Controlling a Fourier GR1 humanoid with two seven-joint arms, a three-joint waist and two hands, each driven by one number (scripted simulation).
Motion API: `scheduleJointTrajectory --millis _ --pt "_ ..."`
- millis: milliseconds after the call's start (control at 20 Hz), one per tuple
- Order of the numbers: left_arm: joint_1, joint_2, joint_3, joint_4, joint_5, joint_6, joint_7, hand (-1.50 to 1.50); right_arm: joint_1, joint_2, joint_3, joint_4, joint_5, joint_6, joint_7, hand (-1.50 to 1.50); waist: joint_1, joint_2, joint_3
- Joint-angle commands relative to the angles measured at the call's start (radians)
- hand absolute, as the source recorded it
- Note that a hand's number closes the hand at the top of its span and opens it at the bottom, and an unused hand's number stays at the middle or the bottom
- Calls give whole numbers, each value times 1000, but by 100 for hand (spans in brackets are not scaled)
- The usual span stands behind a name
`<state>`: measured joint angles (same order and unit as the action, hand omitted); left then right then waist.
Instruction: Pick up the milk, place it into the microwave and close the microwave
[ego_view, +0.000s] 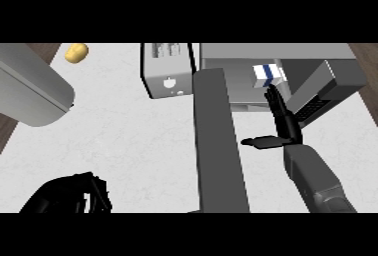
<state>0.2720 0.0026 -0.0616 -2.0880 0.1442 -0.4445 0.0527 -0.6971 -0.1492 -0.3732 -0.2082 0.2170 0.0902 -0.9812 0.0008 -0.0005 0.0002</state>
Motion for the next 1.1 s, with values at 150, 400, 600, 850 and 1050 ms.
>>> scheduleJointTrajectory --millis 150,400,600,850,1050 --pt "-125 -2 -132 85 -119 69 7 150 149 -50 35 -129 -25 103 -5 -150 -11 -2 -1" --pt "-204 -2 -205 172 -169 143 -23 150 342 6 72 -299 -46 107 -6 -150 -36 -10 -3" --pt "-325 -3 -325 293 -283 229 -54 150 422 -53 76 -385 -73 167 10 -150 -34 -6 -2" --pt "-404 -3 -439 524 -302 294 -109 150 564 -70 120 -570 -94 219 35 -150 -44 -4 -3" --pt "-499 -3 -522 721 -307 418 -163 150 633 -89 138 -679 -125 259 30 -150 -48 0 -2"
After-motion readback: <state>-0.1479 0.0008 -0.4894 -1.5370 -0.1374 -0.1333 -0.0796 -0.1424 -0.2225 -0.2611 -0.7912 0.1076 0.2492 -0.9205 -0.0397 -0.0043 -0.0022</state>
